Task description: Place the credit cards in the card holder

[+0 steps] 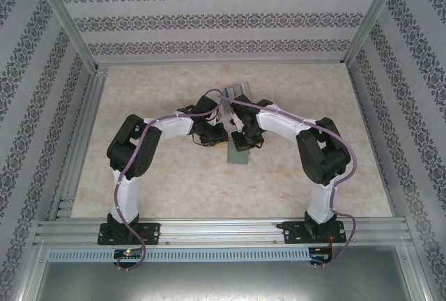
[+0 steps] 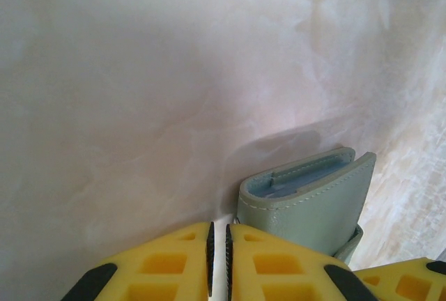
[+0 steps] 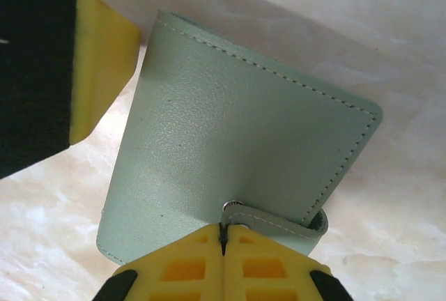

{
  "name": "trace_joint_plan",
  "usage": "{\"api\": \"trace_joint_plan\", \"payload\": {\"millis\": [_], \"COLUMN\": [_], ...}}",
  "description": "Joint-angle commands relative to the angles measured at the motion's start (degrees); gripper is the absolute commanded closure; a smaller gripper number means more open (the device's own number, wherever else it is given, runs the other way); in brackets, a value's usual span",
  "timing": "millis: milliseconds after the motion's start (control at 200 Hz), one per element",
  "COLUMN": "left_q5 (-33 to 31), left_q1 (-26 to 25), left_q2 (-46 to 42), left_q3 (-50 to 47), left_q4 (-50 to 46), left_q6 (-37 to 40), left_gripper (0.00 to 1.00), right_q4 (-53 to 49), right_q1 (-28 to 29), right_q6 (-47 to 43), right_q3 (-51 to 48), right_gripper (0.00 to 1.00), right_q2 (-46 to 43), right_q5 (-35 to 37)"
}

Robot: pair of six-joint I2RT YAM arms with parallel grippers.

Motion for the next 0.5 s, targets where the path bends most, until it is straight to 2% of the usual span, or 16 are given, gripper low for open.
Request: {"api": "trace_joint_plan", "payload": {"millis": [0, 345, 495], "left_q5": [-0.3, -0.3, -0.1], "left_q1": [-0.8, -0.8, -0.8], "left_q2": [0.8, 0.7, 0.8], "left_q3": [1.4, 1.1, 1.0], "left_q4": [-1.2, -1.1, -0.7], "left_q6": [0.5, 0.5, 0.3], "left_gripper": [0.85, 0.85, 0.85], "right_q4": [0.0, 1.3, 1.2], "right_q1": [-0.1, -0.8, -0.8], "right_q6": [0.0, 1.4, 1.3], "right_q3": [-0.1, -0.4, -0.1], "right_gripper": [0.96, 0.96, 0.96], "right_q2": [0.7, -4.5, -3.3], "right_q5": [-0.2, 0.8, 0.4]}}
